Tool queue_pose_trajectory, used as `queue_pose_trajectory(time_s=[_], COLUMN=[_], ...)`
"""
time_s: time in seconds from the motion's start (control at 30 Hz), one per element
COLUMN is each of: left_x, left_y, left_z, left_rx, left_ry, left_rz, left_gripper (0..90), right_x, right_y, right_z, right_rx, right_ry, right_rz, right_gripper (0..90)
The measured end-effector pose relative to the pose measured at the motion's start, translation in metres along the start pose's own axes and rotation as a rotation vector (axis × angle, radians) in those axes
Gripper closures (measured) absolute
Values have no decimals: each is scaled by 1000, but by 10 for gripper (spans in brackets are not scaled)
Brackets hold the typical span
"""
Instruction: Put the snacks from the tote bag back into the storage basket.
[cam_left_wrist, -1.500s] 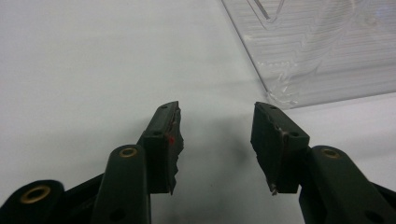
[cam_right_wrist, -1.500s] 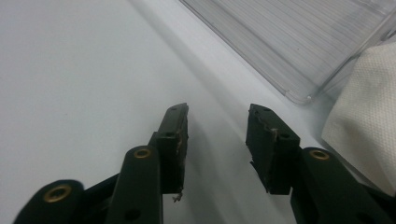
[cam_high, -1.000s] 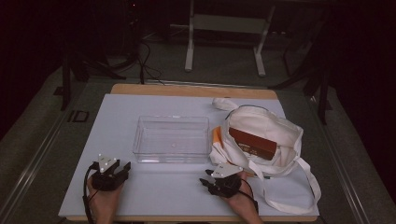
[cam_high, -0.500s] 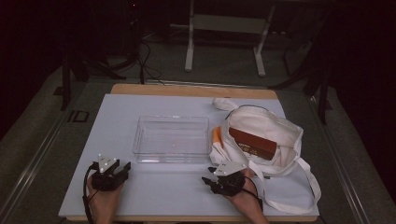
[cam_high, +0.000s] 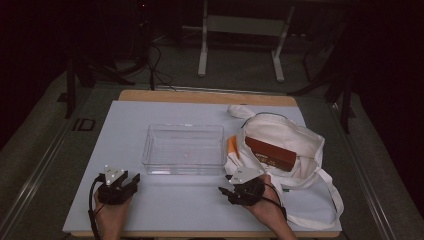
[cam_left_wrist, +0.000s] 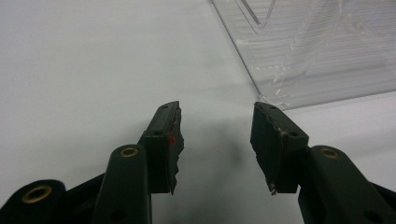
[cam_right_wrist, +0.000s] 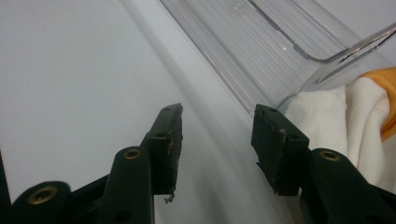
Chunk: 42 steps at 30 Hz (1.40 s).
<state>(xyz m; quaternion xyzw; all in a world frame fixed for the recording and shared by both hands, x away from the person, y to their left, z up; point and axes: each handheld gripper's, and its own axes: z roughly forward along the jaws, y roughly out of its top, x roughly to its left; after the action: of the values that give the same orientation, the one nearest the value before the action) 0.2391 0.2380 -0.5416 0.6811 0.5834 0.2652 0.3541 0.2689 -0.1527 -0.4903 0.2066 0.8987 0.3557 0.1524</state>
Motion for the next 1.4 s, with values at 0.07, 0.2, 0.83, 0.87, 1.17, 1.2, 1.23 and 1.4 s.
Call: queue_pose_trajectory(time_s=[0.07,0.2,0.83,0.87,1.17,1.2,1.23,1.4], left_x=[0,1,1,1,1,1,1,1], left_y=[0,0,-1,-1,0,0,0,0], left_z=[0,-1,-1,-1,-1,-1,-1,-1], left_rx=[-1,-7,-10,-10,-9,-10,-9,-8], left_ry=[-2,-4,-5,-5,-5,-6,-6,-5], left_rz=[-1,-8,-9,-10,-7,-8,-7,-5], left_gripper=[531,531,532,532,533,533,533,535], right_x=[-1,-3,-17,-18,-24,-25,-25,-27], right_y=[2,5,23,24,28,28,28,30], right_z=[-1,-5,-24,-24,-31,-32,-33,-36], right_rx=[3,12,52,53,55,56,57,58], right_ry=[3,6,-16,-19,-21,-22,-22,-23], right_rz=[-10,-28,-92,-93,-111,-110,-111,-123], right_gripper=[514,510,497,496,501,500,501,500])
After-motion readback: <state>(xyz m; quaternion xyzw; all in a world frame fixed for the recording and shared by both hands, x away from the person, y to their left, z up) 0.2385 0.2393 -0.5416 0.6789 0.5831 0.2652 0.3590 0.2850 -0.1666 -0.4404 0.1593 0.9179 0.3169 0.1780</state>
